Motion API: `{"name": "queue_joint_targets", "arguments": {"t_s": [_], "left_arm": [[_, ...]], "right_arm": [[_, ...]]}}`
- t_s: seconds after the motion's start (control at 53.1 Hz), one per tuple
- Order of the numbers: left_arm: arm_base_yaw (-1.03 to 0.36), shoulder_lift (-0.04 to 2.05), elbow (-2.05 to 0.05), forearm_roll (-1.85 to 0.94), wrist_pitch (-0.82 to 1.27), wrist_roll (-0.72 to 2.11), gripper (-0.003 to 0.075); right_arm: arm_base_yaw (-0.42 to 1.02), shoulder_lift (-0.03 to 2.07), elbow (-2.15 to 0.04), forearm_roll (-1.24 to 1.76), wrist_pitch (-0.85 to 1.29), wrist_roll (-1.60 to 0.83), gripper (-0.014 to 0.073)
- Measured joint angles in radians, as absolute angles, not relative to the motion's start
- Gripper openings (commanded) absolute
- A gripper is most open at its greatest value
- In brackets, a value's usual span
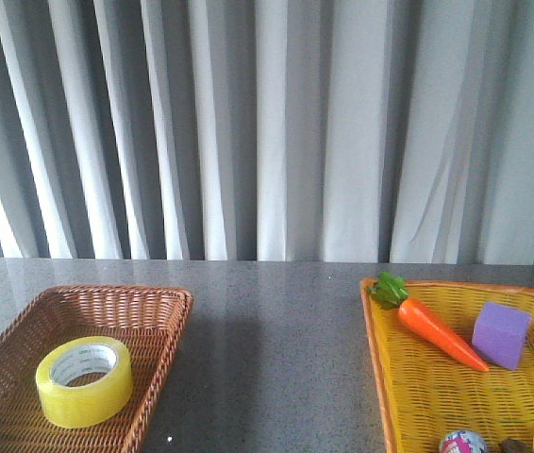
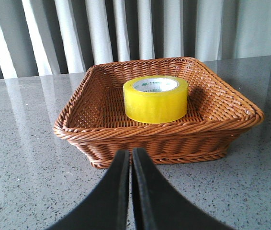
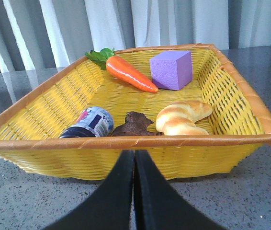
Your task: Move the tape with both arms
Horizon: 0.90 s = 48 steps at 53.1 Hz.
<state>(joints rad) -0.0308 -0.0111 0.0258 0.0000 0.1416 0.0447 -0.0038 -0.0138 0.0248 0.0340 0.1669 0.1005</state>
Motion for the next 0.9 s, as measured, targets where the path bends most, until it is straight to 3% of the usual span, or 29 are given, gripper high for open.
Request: {"name": "queue_joint_targets", "arguments": {"t_s": [0.905], "left_arm": [[-0.031, -0.011, 0.026, 0.0, 0.142, 0.045, -0.0007]], "right_arm": [[-0.004, -0.014, 0.025, -0.064, 0.076, 0.102, -0.0008]]}}
